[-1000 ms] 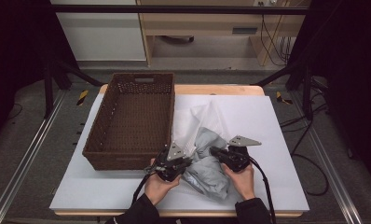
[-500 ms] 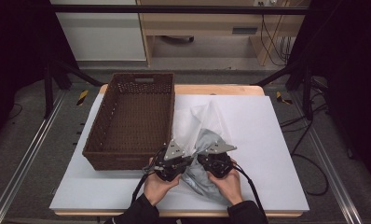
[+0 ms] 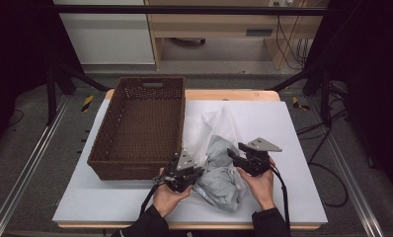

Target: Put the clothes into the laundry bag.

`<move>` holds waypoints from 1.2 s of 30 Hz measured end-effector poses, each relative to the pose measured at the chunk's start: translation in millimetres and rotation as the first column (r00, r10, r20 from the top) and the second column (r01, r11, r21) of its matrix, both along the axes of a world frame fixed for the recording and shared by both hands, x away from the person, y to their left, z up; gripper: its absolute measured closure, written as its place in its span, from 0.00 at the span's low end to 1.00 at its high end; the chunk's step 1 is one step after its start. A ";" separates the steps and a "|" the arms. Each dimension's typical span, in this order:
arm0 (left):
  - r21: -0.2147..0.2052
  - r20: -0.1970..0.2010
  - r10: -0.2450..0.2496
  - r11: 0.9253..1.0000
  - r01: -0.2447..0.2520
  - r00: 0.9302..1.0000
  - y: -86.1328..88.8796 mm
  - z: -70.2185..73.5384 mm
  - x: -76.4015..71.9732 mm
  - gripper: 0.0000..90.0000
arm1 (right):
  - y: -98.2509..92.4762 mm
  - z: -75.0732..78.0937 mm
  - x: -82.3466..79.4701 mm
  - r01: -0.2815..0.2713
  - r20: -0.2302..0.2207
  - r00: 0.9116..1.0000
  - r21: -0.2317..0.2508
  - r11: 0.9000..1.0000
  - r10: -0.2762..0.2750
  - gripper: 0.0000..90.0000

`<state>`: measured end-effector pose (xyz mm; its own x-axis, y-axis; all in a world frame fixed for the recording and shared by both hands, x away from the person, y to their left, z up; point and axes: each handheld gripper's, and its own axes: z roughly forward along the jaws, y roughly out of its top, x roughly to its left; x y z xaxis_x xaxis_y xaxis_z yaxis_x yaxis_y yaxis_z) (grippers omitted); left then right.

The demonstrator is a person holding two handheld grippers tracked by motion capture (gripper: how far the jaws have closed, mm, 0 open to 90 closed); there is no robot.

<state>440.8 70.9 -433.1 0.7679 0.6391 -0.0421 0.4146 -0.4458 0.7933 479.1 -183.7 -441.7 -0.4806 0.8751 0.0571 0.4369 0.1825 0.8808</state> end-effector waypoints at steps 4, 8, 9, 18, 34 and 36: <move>0.006 0.006 0.004 1.000 -0.004 1.000 -0.3 -0.3 0.1 0.98 | 8.1 -26.6 15.0 0.023 -0.079 0.996 -0.118 0.993 -0.033 0.39; 0.013 0.014 0.009 1.000 -0.010 1.000 0.1 0.8 0.0 0.98 | 12.1 -45.5 26.7 0.035 -0.141 0.988 -0.151 0.988 -0.056 0.41; 0.014 0.014 0.009 1.000 -0.010 1.000 0.2 0.8 0.3 0.98 | 10.7 -46.4 27.4 0.025 -0.146 0.988 -0.129 0.991 -0.044 0.48; 0.016 0.012 0.016 1.000 -0.016 1.000 0.7 0.7 0.7 0.98 | 11.6 -39.6 21.5 -0.012 -0.140 0.990 -0.115 0.993 -0.004 0.90; 0.008 0.005 0.023 1.000 -0.023 1.000 2.9 2.1 1.6 0.98 | -13.1 0.7 -8.8 -0.034 -0.010 0.999 0.004 0.999 0.034 0.89; -0.002 -0.004 0.025 1.000 -0.025 1.000 3.3 2.3 2.3 0.98 | -10.5 10.1 -19.5 -0.124 0.014 0.992 0.048 0.991 0.124 0.90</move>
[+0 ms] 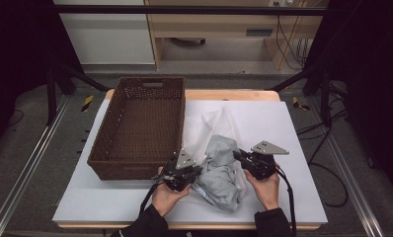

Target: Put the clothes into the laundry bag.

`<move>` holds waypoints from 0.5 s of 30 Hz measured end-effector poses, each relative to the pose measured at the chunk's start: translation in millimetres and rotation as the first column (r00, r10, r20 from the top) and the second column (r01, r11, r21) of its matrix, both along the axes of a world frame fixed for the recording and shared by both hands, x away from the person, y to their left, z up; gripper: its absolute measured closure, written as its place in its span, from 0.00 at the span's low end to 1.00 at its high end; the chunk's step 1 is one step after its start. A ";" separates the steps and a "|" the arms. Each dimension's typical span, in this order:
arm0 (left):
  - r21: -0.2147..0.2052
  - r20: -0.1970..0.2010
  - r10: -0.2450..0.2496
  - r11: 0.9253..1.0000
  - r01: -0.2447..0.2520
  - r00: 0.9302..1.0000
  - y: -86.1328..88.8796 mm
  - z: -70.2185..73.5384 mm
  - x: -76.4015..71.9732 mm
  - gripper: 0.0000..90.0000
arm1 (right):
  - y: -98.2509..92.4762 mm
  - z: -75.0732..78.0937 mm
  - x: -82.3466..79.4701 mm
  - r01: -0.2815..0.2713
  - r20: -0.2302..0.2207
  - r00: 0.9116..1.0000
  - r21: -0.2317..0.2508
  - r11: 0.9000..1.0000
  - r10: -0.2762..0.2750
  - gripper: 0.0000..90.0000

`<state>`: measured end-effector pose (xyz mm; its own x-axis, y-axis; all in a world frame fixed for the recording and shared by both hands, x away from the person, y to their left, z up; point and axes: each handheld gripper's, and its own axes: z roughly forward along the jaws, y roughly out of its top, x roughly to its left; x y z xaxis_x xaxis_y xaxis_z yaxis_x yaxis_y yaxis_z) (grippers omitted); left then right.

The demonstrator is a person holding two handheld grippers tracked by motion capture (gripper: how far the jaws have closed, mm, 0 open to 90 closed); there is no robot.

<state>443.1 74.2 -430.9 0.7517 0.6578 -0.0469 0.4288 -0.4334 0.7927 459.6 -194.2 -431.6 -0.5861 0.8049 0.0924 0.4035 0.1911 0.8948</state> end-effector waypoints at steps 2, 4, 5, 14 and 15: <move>-0.003 -0.004 0.001 1.000 -0.001 1.000 0.7 0.7 0.7 0.98 | 9.4 5.2 -12.7 -0.092 0.005 0.996 0.023 0.996 0.092 0.91; -0.006 -0.001 0.005 1.000 -0.005 1.000 1.0 2.1 0.5 0.98 | 27.9 1.8 -25.2 -0.186 -0.013 0.982 0.018 0.982 0.187 0.91; -0.010 0.004 0.005 1.000 -0.005 1.000 1.4 3.7 0.0 0.98 | 35.5 -1.0 -28.0 -0.213 -0.025 0.977 0.008 0.977 0.213 0.91; -0.057 0.045 -0.022 0.998 0.024 0.999 1.8 19.8 -8.8 0.98 | 83.8 -31.3 -20.6 -0.235 -0.120 0.967 -0.084 0.968 0.225 0.92; -0.049 0.050 -0.027 0.998 0.029 0.998 -0.2 19.7 -10.3 0.98 | 84.4 -32.4 -17.2 -0.212 -0.113 0.973 -0.089 0.973 0.202 0.92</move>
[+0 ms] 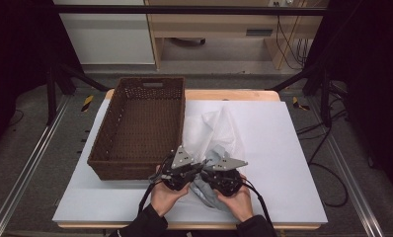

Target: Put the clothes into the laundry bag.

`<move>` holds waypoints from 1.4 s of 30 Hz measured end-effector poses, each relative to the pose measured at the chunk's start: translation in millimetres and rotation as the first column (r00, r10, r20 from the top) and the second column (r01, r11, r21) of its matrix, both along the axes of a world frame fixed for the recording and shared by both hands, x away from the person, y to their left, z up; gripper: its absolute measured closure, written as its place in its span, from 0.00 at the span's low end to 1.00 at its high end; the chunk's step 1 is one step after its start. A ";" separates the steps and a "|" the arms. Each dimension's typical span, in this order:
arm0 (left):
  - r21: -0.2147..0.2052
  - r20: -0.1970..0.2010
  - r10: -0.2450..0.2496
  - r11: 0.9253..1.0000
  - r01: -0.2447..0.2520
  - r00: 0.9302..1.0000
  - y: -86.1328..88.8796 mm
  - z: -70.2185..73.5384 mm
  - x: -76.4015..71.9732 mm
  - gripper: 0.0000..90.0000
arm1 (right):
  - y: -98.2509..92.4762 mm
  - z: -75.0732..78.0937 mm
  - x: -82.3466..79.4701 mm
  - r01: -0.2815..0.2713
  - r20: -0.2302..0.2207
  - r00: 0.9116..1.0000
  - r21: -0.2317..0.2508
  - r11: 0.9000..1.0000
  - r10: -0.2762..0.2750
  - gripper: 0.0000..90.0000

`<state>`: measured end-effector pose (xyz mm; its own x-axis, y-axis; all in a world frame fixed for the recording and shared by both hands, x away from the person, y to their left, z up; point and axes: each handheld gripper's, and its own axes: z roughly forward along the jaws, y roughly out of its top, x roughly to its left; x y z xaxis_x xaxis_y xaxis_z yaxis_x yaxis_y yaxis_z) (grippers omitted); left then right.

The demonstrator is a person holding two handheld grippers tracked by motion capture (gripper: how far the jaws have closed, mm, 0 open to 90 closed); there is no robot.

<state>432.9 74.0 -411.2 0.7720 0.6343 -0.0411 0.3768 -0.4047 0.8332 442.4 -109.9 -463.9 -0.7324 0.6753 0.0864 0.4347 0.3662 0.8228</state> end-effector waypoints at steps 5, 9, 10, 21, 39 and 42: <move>0.037 -0.010 0.005 0.999 -0.005 1.000 -3.2 -11.0 1.3 0.98 | 4.0 -5.8 12.2 0.098 0.031 0.995 0.036 0.995 -0.099 0.91; 0.064 -0.023 0.015 0.998 -0.014 1.000 -2.0 -16.6 3.9 0.98 | -5.5 1.4 6.8 0.074 0.031 0.997 0.067 0.995 -0.076 0.84; 0.070 -0.025 0.017 0.997 -0.015 1.000 -2.6 -18.1 4.2 0.98 | -10.0 5.0 4.6 0.069 0.031 0.997 0.079 0.994 -0.072 0.82; 0.105 -0.025 0.019 0.994 -0.017 0.999 -5.8 -24.3 6.5 0.98 | -74.5 43.7 5.8 0.279 0.161 0.939 0.154 0.948 -0.303 0.46; 0.042 -0.010 0.032 0.999 -0.032 0.999 3.5 -5.0 7.5 0.98 | -26.8 18.9 3.8 -0.072 0.031 0.997 0.064 0.995 0.070 0.96; 0.020 0.017 0.021 1.000 -0.021 1.000 4.9 4.7 3.6 0.98 | -12.2 12.4 2.9 -0.100 0.014 0.995 0.023 0.995 0.100 0.97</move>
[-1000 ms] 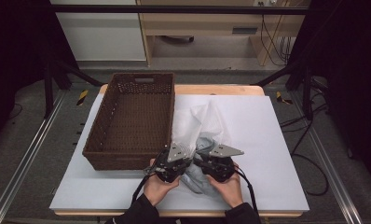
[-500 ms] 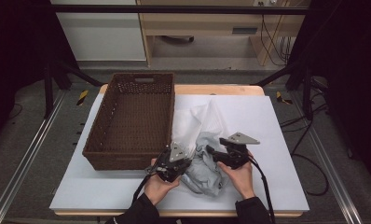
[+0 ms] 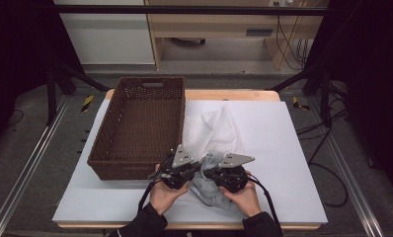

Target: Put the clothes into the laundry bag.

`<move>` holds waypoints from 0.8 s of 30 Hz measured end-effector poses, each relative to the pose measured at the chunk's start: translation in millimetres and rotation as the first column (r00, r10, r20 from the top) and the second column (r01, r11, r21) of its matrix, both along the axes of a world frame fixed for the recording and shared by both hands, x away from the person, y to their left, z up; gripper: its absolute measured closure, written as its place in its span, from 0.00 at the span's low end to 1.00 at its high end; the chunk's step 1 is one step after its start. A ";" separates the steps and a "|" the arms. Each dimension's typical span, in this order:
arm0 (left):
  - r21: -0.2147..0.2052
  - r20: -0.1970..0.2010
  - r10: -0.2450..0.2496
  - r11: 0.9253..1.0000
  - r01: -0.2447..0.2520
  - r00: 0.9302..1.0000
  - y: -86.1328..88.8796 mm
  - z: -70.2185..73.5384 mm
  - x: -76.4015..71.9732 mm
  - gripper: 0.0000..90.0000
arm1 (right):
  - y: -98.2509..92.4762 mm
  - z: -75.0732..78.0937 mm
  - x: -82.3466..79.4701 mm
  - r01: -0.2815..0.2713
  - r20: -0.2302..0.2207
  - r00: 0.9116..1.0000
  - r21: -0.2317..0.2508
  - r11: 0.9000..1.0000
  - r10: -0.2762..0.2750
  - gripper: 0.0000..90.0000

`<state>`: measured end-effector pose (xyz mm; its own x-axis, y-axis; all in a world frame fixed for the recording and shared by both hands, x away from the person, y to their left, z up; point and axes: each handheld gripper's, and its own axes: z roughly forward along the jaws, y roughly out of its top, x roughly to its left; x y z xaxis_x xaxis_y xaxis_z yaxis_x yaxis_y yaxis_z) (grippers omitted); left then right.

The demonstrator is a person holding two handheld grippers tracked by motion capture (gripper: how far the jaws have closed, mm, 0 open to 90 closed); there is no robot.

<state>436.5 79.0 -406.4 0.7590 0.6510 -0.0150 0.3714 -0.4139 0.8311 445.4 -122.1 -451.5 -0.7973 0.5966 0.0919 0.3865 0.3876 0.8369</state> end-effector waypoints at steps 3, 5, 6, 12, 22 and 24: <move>-0.010 0.013 -0.021 1.000 0.021 1.000 -0.3 5.7 -3.3 0.98 | 8.9 -4.8 3.1 0.037 0.008 0.999 -0.029 0.999 -0.037 0.97; -0.003 0.017 -0.032 0.999 0.033 0.999 -2.4 6.1 -5.6 0.98 | 11.8 -7.4 7.7 0.114 0.045 0.993 -0.047 0.992 -0.112 0.96; 0.005 0.017 -0.037 0.999 0.037 0.999 -3.8 4.9 -6.7 0.98 | 12.3 -9.1 10.7 0.171 0.070 0.983 -0.047 0.984 -0.168 0.96; 0.071 -0.022 -0.030 0.997 0.031 0.999 -9.9 -16.4 -4.5 0.98 | 6.4 -15.4 21.3 0.294 0.087 0.952 0.017 0.956 -0.294 0.88; 0.106 -0.042 -0.012 0.994 0.017 0.999 -11.6 -28.6 1.2 0.98 | -47.2 13.2 -19.4 0.269 0.097 0.956 0.074 0.960 -0.275 0.67; 0.106 -0.043 -0.013 0.994 0.018 0.999 -11.7 -28.9 1.5 0.98 | -56.9 15.9 -16.8 0.313 0.124 0.939 0.090 0.946 -0.322 0.60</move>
<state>438.0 67.2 -435.3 0.7691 0.6387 0.0212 0.3984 -0.5051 0.7656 428.5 -179.0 -435.6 -0.5752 0.8167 0.0454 0.3612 0.2039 0.9099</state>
